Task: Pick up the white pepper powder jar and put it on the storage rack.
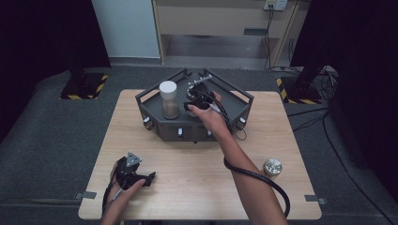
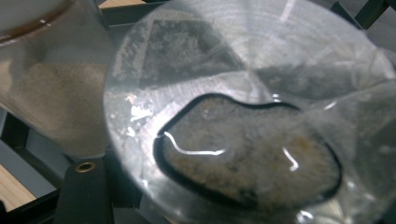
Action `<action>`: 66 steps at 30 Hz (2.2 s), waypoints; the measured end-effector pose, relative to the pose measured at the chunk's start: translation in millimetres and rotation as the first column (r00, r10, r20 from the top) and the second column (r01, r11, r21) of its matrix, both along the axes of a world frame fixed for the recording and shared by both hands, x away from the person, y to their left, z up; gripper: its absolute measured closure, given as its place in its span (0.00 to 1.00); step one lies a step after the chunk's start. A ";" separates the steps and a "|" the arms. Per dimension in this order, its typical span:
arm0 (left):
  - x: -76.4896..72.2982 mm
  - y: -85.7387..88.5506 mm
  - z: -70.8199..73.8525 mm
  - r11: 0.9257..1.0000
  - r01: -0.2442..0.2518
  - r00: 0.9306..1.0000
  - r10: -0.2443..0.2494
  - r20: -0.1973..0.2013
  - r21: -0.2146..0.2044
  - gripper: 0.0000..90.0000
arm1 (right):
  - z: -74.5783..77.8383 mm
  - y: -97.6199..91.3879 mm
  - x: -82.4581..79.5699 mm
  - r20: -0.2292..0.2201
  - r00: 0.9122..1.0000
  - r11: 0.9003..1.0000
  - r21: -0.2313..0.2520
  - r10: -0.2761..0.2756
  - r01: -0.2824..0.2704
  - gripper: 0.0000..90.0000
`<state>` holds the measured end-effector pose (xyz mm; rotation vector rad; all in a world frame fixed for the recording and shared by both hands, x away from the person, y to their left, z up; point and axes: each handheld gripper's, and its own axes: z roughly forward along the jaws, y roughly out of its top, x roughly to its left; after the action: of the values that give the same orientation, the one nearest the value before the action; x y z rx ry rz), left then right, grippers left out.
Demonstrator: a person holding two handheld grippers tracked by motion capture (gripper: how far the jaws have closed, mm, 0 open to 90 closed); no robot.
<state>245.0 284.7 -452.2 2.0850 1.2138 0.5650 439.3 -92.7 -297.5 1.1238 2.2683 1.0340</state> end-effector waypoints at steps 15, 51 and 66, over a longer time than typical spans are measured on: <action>0.0 0.0 0.0 1.000 0.000 1.000 0.000 0.000 0.000 0.00 | -8.1 -3.6 -0.7 0.006 1.000 1.000 0.028 -0.011 0.010 0.34; 0.0 0.0 0.0 1.000 0.000 1.000 0.000 0.000 0.000 0.00 | -13.9 -6.7 -6.0 0.020 1.000 0.998 0.057 -0.013 0.012 0.22; 0.0 0.0 0.0 1.000 0.000 1.000 0.000 0.000 0.000 0.00 | -9.8 -17.8 -20.1 0.057 0.998 0.997 0.083 -0.010 0.006 0.11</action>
<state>245.0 284.7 -452.2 2.0851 1.2140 0.5649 419.2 -110.4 -307.3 1.1208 2.1926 1.1522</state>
